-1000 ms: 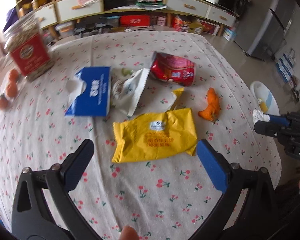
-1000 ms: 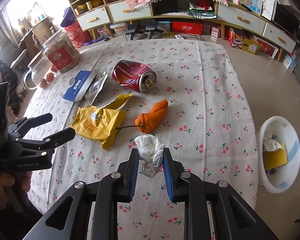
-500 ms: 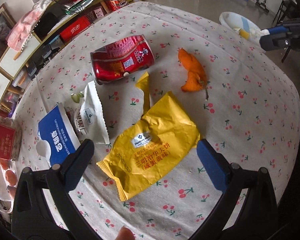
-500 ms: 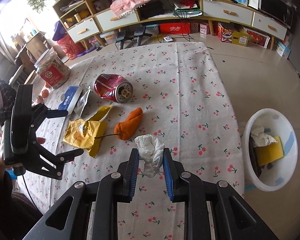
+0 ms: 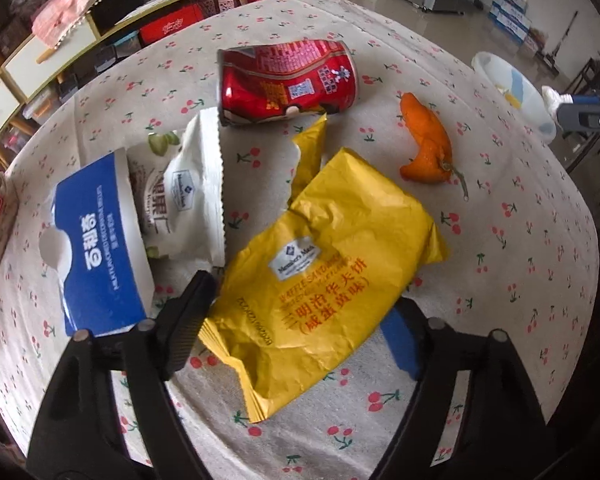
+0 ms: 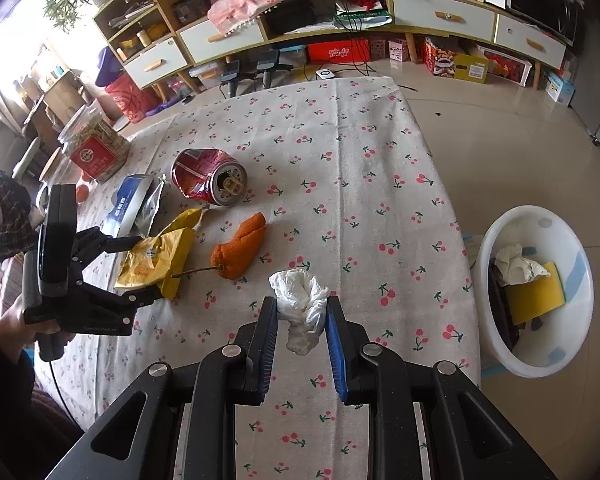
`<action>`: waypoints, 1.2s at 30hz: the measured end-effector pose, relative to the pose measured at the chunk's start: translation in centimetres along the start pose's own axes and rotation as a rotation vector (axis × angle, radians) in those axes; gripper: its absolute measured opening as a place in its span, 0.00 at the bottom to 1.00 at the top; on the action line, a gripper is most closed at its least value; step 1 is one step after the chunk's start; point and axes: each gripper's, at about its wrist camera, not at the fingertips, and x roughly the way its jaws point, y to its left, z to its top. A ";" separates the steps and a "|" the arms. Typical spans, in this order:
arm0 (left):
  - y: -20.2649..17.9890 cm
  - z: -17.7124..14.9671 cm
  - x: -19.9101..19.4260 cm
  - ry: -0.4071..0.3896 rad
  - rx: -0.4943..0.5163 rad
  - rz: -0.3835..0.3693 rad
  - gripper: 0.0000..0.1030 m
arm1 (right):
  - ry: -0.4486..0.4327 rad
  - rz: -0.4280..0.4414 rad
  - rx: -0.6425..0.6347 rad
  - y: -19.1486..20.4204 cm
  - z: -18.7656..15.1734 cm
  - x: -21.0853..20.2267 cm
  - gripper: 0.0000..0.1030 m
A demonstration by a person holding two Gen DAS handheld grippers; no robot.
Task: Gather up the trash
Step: 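Grasp the yellow snack wrapper with the left tool while the right tool holds the tissue ball, then carry the wrapper and tissue ball over the white bin and open both tools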
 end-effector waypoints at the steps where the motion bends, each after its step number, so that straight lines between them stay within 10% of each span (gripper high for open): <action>1: 0.0 -0.2 -0.1 -0.007 -0.022 0.004 0.65 | 0.001 0.002 -0.002 0.1 0.0 0.0 0.24; 8: 1.0 -2.0 -1.4 -0.033 -0.250 0.015 0.17 | -0.011 0.010 -0.001 0.2 -0.1 -0.4 0.24; 36: -2.3 -5.8 -8.5 -0.258 -0.453 -0.062 0.08 | -0.041 0.035 0.033 0.0 -1.5 -2.0 0.24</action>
